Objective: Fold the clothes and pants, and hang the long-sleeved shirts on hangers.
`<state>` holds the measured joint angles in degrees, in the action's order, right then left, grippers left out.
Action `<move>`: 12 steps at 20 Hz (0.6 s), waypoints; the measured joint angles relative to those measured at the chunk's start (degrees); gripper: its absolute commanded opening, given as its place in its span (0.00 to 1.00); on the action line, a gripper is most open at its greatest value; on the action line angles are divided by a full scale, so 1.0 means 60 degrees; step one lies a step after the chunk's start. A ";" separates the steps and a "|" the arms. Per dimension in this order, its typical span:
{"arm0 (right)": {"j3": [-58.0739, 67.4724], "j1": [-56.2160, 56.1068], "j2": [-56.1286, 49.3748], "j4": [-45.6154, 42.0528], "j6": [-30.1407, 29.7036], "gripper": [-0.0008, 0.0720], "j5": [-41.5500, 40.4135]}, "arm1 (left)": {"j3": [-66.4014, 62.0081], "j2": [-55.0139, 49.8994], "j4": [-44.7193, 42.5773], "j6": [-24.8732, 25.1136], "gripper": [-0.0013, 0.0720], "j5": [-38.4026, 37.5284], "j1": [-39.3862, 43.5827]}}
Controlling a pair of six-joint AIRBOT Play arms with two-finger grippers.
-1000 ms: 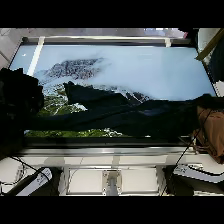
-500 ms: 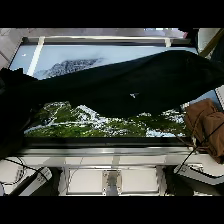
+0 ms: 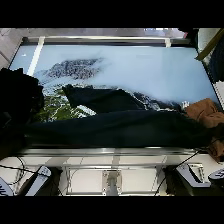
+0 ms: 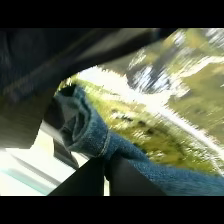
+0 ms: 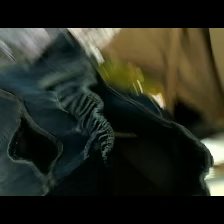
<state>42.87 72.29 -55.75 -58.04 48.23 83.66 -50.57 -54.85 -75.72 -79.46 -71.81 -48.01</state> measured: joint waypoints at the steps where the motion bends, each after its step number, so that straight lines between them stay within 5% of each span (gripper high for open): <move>1: -0.0361 0.0109 0.0066 -0.0302 0.0204 0.46 -0.0178 | 0.0328 0.0018 0.0095 0.0036 0.03 0.0204 -0.0025; 4: -0.0444 0.0284 0.0186 -0.0503 0.0801 0.50 -0.0557 | 0.0903 0.0066 0.0255 0.0109 0.03 0.0550 -0.0080; 7: 0.0233 0.0142 0.0222 0.0805 0.1118 0.49 -0.0612 | 0.1118 0.0076 0.0353 0.0149 0.03 0.0699 -0.0098; 12: 0.0812 -0.1912 -0.0688 0.1672 0.1858 0.57 -0.1268 | 0.1220 0.0080 0.0412 0.0175 0.03 0.0765 -0.0098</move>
<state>47.75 60.82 -59.88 -48.01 59.37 76.05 -43.24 -54.37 -73.25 -78.41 -67.22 -48.60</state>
